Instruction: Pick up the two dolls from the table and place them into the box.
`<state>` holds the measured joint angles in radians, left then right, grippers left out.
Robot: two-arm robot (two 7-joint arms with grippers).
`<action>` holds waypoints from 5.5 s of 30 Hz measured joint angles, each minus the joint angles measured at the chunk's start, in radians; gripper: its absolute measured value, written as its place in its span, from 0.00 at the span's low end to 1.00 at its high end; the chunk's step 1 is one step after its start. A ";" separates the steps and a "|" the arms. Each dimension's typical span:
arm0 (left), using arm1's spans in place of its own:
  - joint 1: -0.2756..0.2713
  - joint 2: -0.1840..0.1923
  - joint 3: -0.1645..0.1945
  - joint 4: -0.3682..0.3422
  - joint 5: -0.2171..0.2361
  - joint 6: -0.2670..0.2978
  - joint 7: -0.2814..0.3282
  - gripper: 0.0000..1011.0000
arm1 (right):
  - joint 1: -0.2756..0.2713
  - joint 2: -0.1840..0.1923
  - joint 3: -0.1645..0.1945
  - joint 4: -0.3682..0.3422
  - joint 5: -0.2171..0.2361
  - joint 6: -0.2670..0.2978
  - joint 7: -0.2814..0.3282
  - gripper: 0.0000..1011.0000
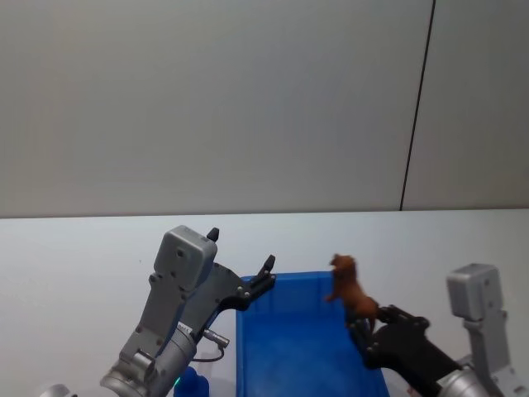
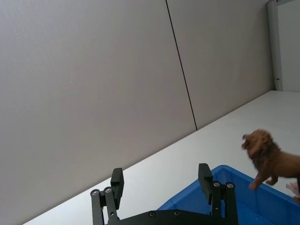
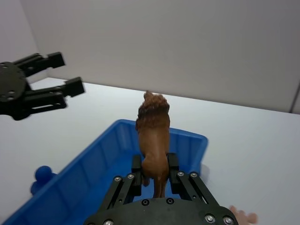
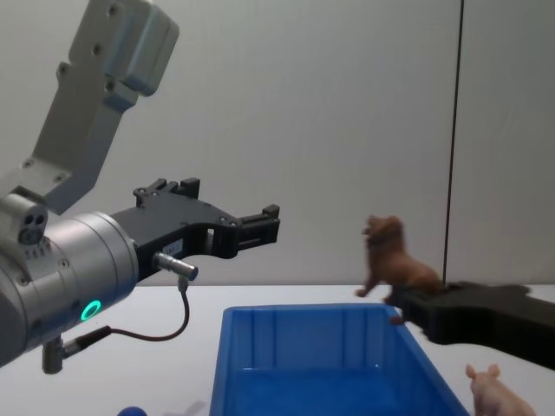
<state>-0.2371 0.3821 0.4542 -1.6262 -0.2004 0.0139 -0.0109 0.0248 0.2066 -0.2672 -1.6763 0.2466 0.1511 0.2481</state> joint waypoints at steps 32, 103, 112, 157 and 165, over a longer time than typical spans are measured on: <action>0.000 0.000 0.000 0.000 0.000 0.000 0.000 0.99 | 0.010 -0.019 -0.005 -0.002 -0.018 0.057 -0.113 0.99; 0.000 0.000 0.000 0.000 0.000 0.000 0.000 0.99 | -0.052 0.008 0.013 0.010 -0.107 0.045 -0.171 0.37; 0.000 0.000 0.000 0.000 0.000 0.000 0.000 0.99 | -0.033 -0.003 0.002 -0.039 -0.112 0.000 -0.103 0.37; 0.000 0.000 0.000 0.000 0.000 0.000 0.000 0.99 | 0.002 -0.038 0.001 -0.030 -0.098 0.035 -0.154 0.99; 0.000 0.000 0.000 0.000 0.000 0.000 0.000 0.99 | -0.017 -0.024 0.014 -0.047 -0.088 0.038 -0.191 0.99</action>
<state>-0.2371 0.3821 0.4542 -1.6262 -0.2004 0.0139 -0.0110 0.0079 0.1827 -0.2536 -1.7230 0.1582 0.1887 0.0574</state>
